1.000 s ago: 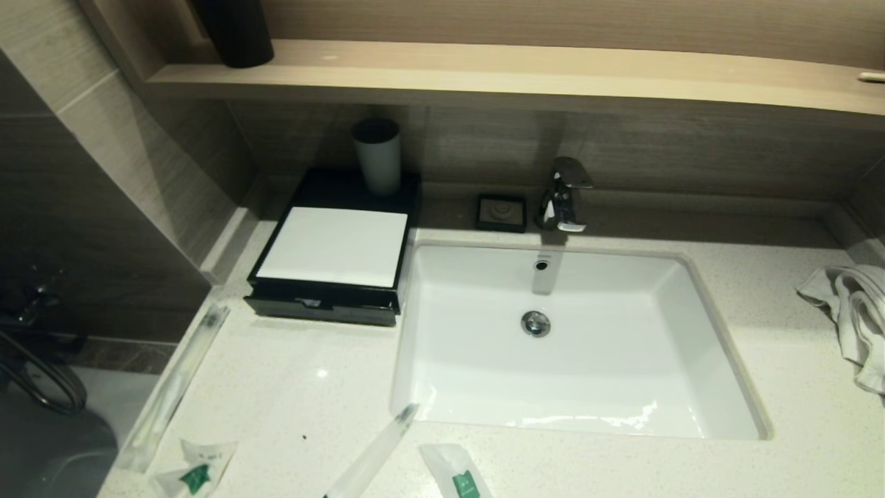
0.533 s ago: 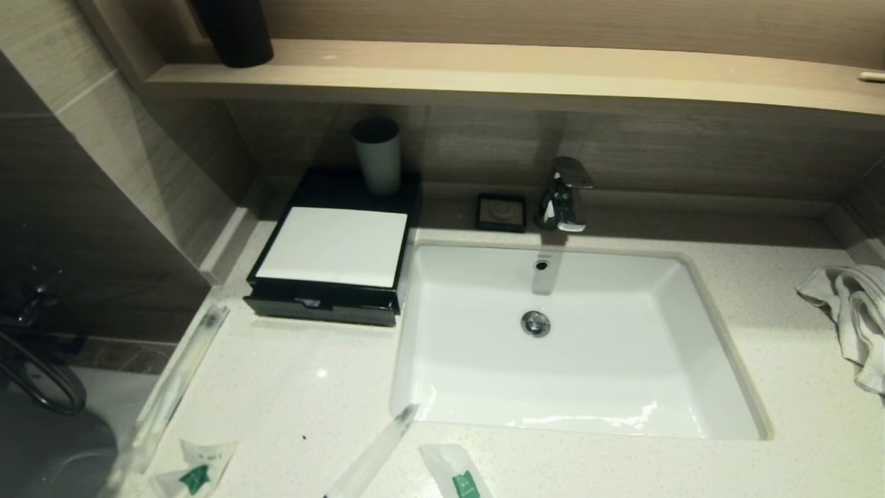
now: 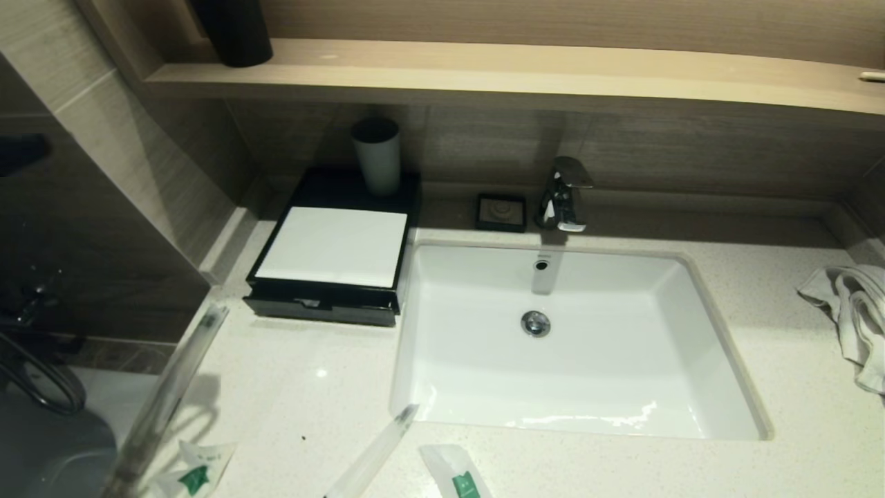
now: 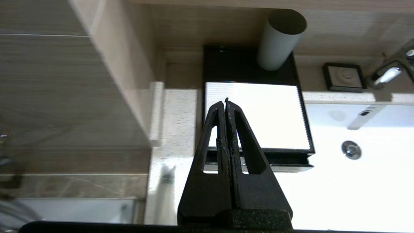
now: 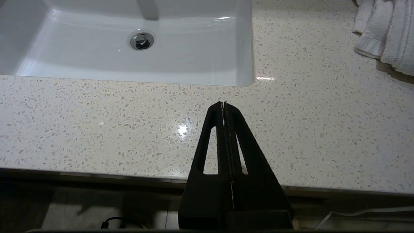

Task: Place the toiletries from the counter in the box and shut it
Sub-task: Pick up the cup

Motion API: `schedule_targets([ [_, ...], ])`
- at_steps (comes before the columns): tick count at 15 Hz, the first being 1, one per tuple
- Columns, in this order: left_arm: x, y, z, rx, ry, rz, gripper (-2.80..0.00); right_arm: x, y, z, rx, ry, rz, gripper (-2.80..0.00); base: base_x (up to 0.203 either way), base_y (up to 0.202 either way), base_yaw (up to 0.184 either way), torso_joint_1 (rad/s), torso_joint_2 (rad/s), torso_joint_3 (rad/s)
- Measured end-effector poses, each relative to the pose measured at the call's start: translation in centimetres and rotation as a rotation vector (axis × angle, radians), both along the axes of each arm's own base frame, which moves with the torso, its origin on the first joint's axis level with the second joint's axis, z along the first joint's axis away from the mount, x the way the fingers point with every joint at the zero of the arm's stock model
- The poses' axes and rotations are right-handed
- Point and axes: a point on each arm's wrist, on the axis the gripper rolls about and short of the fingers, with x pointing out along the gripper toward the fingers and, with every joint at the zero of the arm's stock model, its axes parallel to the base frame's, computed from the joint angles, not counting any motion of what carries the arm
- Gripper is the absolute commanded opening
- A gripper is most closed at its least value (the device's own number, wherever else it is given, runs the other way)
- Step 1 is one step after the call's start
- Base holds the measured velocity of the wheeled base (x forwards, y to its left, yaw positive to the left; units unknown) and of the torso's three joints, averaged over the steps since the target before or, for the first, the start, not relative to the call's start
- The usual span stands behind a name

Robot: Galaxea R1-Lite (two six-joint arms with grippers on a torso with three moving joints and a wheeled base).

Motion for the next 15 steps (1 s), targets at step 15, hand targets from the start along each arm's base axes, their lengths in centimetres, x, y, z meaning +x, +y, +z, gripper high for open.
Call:
schedule_targets([
  [15, 7.8, -1.6, 2.2, -0.02, -0.015, -0.027, -2.8, 0.0, 0.0, 0.0, 0.001, 0.0, 0.0, -2.8, 0.0, 0.0, 0.0, 0.0, 0.0, 0.0],
])
